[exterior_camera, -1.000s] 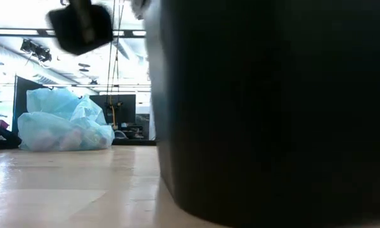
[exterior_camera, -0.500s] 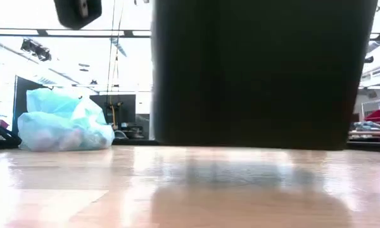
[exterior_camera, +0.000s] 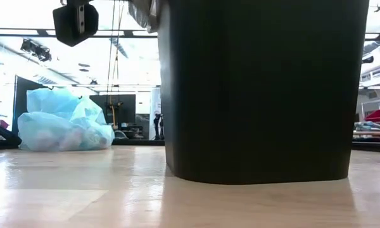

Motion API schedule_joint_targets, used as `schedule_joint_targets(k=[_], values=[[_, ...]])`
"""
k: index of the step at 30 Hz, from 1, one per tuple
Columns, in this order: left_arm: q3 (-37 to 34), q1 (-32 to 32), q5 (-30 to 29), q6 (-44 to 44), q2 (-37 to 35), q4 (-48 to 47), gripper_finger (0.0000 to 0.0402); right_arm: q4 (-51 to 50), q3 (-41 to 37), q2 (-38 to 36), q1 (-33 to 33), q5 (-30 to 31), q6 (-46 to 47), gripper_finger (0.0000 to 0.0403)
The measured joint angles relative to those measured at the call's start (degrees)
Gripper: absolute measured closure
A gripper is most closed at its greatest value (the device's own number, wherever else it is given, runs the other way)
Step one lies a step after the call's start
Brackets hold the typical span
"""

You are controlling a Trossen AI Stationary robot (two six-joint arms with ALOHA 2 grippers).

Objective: Place trash/remove bag and relplace
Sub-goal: Put the gray trash bag into the trash bin

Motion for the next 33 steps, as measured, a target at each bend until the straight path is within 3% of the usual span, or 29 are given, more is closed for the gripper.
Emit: schedule_joint_targets(k=[6,14,24,28,33], values=[[-0.02,-0.06,0.22,0.02,-0.02,0.68,0.0396,5.17,10.54,8.21,4.29,-1.09,-5.58,0.0297],[-0.02,-0.04,0.24,1.38,0.0,0.4,0.0396,-3.7,23.33,25.85,3.6,-2.53,-15.72,0.0288],[-0.02,-0.04,-1.65,1.48,0.0,0.66,0.0396,-12.17,28.16,37.76,3.17,-10.98,-16.06,0.0273],[-0.02,-0.04,-2.87,1.79,0.0,1.42,0.0396,-13.25,28.46,38.32,3.15,-11.3,-14.58,0.0298],[-0.07,-0.02,-3.0,4.0,0.0,5.05,0.0396,-14.51,28.29,37.08,4.77,-11.72,-14.01,0.0385]])
